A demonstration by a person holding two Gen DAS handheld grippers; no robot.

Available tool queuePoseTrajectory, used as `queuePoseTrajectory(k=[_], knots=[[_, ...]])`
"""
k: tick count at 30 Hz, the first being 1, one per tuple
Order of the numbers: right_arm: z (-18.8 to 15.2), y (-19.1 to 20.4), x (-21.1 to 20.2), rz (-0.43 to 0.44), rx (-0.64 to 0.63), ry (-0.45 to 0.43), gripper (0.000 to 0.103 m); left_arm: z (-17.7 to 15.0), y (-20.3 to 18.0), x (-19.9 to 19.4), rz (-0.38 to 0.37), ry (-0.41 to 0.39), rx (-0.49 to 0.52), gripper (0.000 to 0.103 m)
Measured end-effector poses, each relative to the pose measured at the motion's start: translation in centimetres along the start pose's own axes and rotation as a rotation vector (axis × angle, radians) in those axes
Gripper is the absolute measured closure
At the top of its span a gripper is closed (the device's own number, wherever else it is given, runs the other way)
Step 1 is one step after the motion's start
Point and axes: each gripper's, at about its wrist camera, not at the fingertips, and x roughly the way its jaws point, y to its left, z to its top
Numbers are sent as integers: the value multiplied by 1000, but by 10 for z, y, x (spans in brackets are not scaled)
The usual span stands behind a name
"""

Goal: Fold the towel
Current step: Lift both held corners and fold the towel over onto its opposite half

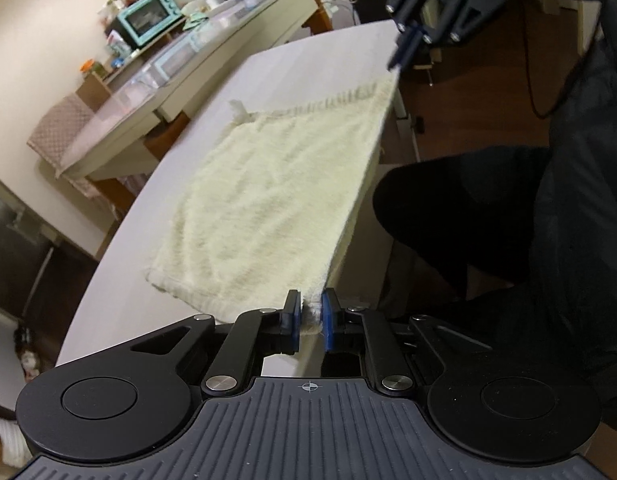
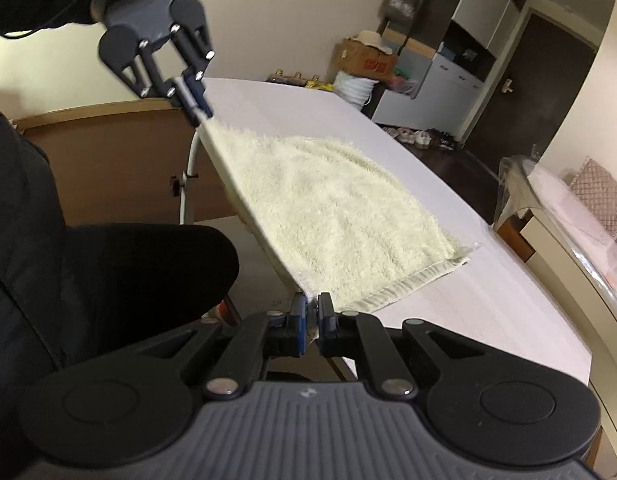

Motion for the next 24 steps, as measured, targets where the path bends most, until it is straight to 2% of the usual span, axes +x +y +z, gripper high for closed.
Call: queuePoseTrajectory(k=[5, 7, 11, 15, 24], knots=[[10, -19, 1, 78, -34, 51, 97, 16, 30, 4, 23, 12, -32, 91], [18, -47, 2, 103, -6, 44, 97, 22, 44, 7, 38, 13, -58, 91], [27, -92, 0, 113, 124, -8, 97, 29, 73, 16, 55, 14, -123, 92], [31, -144, 12, 131, 283, -25, 97, 32, 102, 26, 50, 7, -187, 92], [29, -210, 56, 136, 426, -10, 97, 32, 172, 71, 52, 29, -298, 92]])
